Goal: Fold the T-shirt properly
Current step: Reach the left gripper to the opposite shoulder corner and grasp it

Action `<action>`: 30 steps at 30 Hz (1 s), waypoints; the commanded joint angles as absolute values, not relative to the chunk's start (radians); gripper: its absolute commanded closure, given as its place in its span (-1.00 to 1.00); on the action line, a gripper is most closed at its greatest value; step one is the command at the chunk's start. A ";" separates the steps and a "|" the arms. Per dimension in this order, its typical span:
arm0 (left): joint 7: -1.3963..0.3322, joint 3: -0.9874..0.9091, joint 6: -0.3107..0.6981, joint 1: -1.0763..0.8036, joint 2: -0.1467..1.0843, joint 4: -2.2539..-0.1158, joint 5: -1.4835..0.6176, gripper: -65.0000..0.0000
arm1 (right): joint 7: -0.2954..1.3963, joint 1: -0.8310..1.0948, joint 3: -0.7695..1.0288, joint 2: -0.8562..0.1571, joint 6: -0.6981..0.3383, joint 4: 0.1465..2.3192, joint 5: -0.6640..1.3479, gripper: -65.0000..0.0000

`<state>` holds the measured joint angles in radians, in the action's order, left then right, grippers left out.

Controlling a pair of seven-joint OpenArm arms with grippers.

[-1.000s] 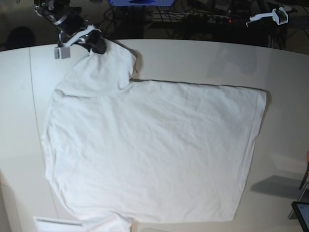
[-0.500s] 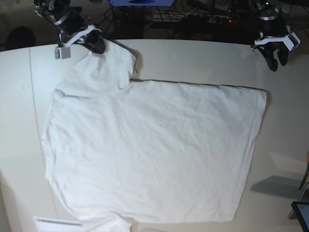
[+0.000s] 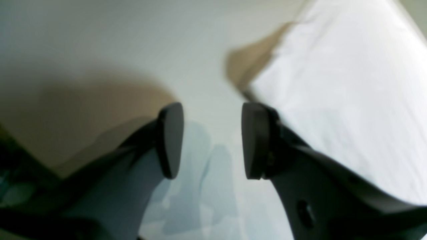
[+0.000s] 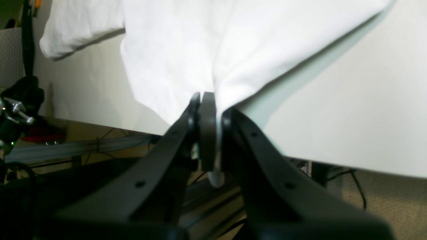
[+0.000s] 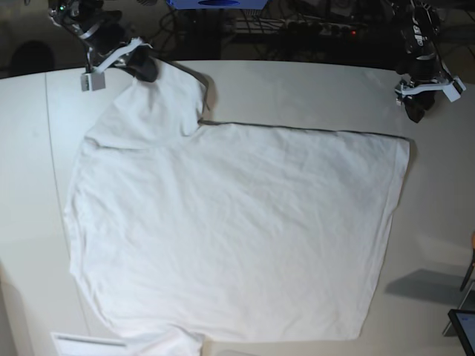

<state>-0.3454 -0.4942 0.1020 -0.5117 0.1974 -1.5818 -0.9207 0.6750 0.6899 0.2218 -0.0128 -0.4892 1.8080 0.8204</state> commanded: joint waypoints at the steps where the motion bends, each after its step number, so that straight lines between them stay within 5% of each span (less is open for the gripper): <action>1: -0.354 -0.521 0.107 -0.490 0.211 -1.589 -0.929 0.13 | 0.662 0.699 0.223 -0.012 -0.504 1.821 0.840 0.99; 30: -0.618 -0.492 0.107 -0.177 0.163 -1.442 -0.924 0.14 | 0.662 0.688 0.222 -0.012 -0.504 1.821 0.842 0.99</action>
<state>-0.5980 -0.4908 0.1101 -0.1783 0.1524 -1.4395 -0.9245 0.6758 0.6842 0.2218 -0.0093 -0.4896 1.8080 0.8207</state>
